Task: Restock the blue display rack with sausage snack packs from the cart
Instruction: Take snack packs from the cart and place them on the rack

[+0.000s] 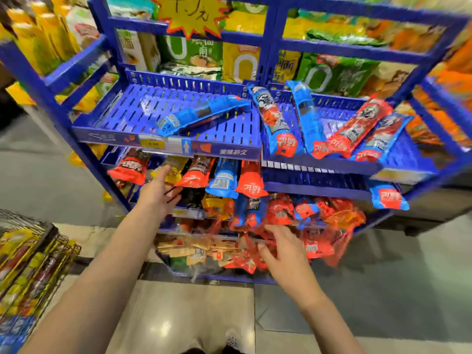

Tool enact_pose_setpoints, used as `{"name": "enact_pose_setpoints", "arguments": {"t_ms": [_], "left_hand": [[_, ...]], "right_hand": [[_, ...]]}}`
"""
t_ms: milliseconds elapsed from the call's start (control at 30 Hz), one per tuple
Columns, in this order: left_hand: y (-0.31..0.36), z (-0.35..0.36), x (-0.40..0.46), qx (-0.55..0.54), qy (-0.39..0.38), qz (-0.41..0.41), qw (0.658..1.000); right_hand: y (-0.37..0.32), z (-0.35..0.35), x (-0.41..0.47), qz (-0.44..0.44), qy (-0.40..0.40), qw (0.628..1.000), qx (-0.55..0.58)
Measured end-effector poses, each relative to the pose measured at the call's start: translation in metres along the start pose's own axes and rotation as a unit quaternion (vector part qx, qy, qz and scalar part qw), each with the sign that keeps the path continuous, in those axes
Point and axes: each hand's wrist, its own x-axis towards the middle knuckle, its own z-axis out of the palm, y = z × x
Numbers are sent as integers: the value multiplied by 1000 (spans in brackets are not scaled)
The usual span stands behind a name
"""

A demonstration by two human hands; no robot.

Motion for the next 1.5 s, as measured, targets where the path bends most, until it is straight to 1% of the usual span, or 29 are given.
{"name": "enact_pose_setpoints", "arguments": {"t_ms": [67,133,267,400,467,567,633,733,800,900,1000,1067,1233,1367,1500], "left_hand": [[-3,0,3,2,7,-1,1000],[-7,-2,1,-1,-3,-3,1000],[-11,-8,-6,-27,-2,8,1000],[-17,-23,-20,-42,22,33,998],[-23,-32,-32,-61,26,43,997],[-32,-44,-55,-62,29,65,996],[-38,-49,-73,-54,12,90,994],[-49,-57,-96,-62,19,121,991],[-57,-64,-108,-76,45,121,989],[-73,-76,-126,-75,66,124,987],[-85,-87,-141,-38,82,143,986],[-93,-93,-148,-20,99,141,985],[-106,-122,-162,10,119,87,989],[-111,-165,-170,68,122,67,988],[-111,-224,-179,69,194,54,977]], "right_hand": [[1,-1,-3,9,-3,1000,4],[0,-2,-5,20,-7,1000,10],[-2,-2,-5,7,-1,999,33],[-15,2,-4,8,-16,993,121],[-28,5,-4,19,-49,982,179],[-53,15,4,32,-118,956,266],[-76,24,16,41,-151,934,321],[-115,39,36,109,-210,868,436],[-137,53,49,140,-245,835,472],[-160,71,58,171,-247,806,510],[-171,82,60,173,-220,801,529],[-174,88,58,167,-219,795,540],[-180,117,46,144,-252,802,522],[-186,144,27,129,-275,824,478],[-207,173,7,128,-310,821,463]]}}
